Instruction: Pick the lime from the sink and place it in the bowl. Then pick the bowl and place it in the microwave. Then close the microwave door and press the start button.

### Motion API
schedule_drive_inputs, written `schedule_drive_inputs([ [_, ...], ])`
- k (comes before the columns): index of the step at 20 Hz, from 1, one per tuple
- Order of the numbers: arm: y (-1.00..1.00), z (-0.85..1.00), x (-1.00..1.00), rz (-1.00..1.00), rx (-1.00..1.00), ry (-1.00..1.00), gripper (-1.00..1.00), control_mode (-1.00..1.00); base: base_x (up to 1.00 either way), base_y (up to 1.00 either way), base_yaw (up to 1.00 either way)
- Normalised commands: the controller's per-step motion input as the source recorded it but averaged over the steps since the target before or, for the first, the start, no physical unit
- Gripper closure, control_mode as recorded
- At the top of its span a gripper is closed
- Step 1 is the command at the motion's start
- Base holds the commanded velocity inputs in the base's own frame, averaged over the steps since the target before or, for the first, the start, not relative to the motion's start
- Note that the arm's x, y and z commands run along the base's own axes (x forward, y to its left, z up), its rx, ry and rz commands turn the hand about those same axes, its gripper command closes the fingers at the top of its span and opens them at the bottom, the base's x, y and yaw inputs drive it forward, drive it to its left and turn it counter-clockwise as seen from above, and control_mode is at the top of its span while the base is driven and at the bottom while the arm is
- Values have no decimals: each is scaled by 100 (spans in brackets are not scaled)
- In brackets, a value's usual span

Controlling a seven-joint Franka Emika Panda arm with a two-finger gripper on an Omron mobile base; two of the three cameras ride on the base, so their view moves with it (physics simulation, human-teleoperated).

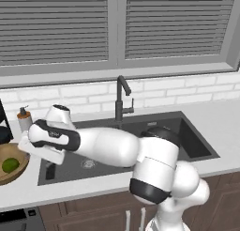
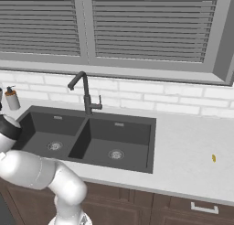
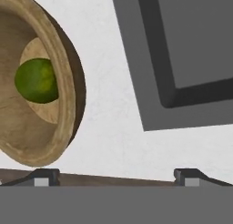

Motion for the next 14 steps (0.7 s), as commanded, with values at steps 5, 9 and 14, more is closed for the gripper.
schedule_drive_inputs([
  [5, 23, -17, 19, 0, 0, 0, -100, -100, 0, 0, 0],
  [9, 27, -18, 16, 0, 0, 0, -100, -100, 0, 0, 0],
  [14, 18, -14, 11, 0, 0, 0, -100, -100, 0, 0, 0],
])
